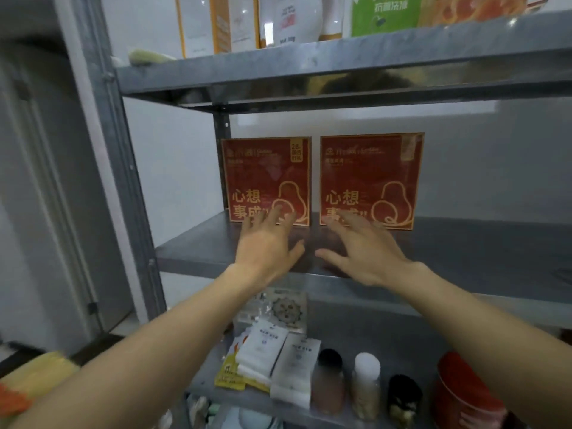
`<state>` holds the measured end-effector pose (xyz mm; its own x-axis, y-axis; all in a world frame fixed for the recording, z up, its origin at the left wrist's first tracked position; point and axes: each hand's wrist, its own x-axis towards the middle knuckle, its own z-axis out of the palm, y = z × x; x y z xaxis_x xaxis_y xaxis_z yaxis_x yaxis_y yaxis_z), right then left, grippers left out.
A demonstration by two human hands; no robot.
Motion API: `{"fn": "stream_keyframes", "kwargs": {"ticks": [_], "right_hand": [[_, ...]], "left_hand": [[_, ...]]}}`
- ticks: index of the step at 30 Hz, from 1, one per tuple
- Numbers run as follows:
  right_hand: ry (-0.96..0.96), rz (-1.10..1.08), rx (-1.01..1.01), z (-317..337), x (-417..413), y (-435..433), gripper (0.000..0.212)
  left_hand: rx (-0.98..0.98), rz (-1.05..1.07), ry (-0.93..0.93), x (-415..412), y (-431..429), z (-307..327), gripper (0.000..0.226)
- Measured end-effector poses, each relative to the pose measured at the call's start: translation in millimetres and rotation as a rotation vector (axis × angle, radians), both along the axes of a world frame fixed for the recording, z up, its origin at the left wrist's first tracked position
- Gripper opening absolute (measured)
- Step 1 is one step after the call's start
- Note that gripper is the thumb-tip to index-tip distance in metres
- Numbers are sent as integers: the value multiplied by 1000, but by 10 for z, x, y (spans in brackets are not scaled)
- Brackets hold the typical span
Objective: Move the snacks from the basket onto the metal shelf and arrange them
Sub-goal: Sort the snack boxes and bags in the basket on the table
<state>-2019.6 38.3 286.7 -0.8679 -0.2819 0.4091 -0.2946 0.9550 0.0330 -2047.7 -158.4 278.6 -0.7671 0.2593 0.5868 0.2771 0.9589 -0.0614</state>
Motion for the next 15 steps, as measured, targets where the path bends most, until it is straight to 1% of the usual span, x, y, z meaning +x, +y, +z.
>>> {"fn": "stream_keyframes", "kwargs": {"ticks": [4,8,15], "right_hand": [[-3,119,-74,-260,177,-373,76],[-36,236,-122,-450,394,-894,74],[-68,474,-192,-597,798,-1923,74]], "left_hand": [[-31,112,55,516,-308,-185,65],[-57,243,25,980,-765,-362,64],[49,444,73,1743,-1656,-524,59]]}}
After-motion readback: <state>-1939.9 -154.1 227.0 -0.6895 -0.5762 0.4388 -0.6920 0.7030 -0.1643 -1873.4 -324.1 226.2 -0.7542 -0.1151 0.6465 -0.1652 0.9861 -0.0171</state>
